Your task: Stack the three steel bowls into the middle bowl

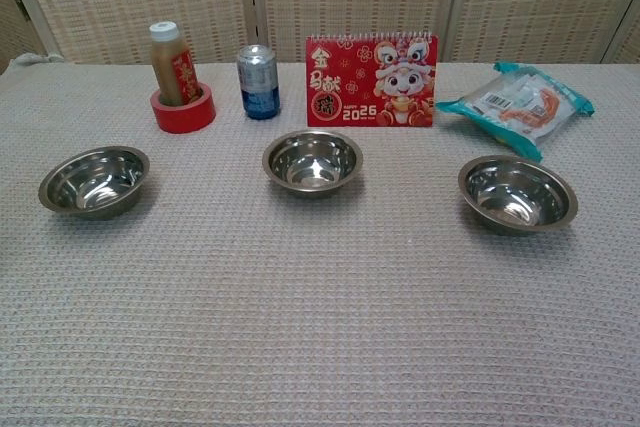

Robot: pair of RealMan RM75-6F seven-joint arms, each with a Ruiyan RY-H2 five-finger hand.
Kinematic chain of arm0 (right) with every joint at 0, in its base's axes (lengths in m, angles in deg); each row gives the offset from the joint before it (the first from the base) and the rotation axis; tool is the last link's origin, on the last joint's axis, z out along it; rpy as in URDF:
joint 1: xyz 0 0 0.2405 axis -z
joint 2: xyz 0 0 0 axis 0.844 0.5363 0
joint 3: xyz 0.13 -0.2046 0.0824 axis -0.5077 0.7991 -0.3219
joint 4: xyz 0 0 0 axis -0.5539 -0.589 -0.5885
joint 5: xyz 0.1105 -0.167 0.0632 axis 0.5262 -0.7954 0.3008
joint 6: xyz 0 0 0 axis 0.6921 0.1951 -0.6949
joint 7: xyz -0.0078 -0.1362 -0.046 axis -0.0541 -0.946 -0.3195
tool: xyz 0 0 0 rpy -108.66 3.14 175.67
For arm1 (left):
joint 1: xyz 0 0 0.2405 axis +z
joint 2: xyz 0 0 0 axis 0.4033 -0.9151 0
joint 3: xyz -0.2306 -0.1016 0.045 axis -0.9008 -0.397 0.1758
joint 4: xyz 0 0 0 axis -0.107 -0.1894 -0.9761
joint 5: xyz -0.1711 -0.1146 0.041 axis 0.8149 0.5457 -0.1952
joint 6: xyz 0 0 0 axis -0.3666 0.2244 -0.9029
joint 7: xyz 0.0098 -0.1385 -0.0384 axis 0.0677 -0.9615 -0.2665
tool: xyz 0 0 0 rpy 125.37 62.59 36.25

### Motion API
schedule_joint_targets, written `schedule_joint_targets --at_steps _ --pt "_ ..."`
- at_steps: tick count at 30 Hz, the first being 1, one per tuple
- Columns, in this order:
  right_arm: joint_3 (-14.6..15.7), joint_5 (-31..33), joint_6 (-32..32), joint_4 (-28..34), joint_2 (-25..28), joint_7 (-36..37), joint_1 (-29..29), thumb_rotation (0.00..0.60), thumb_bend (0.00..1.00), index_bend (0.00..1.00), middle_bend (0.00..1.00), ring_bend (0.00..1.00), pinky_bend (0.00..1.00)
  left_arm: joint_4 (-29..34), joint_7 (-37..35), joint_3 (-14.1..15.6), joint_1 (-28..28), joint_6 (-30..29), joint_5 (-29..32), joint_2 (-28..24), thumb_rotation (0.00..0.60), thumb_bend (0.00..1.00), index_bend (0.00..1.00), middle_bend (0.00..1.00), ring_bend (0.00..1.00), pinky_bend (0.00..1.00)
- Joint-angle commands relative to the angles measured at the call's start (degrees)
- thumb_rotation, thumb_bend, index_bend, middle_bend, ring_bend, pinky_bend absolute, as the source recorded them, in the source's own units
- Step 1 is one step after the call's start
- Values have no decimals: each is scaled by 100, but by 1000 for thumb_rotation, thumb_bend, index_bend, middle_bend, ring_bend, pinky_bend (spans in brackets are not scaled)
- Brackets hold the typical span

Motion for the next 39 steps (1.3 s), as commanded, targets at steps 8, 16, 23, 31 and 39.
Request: schedule_joint_targets --at_steps 8,16,23,31,39 --pt "-45 135 -60 -2 29 45 -3 600 161 0 0 0 0 -519 -449 8 -523 450 -422 747 600 451 0 0 0 119" --pt "-102 323 -267 -86 -17 62 -87 600 161 0 0 0 0 -1919 -474 -320 -1195 936 -424 2045 600 446 64 0 0 125" --pt "-182 477 -265 -104 1 85 -86 600 161 0 0 0 0 -2931 -218 -548 -1468 1182 -111 2584 600 430 95 0 0 125" --pt "-185 520 -299 -107 7 89 -102 600 161 0 0 0 0 -3963 -332 -722 -1611 1277 262 2958 600 428 125 0 0 125" --pt "-188 568 -347 -103 7 95 -125 600 161 0 0 0 0 -4662 -715 -696 -1726 1012 293 3256 600 431 421 30 0 127"
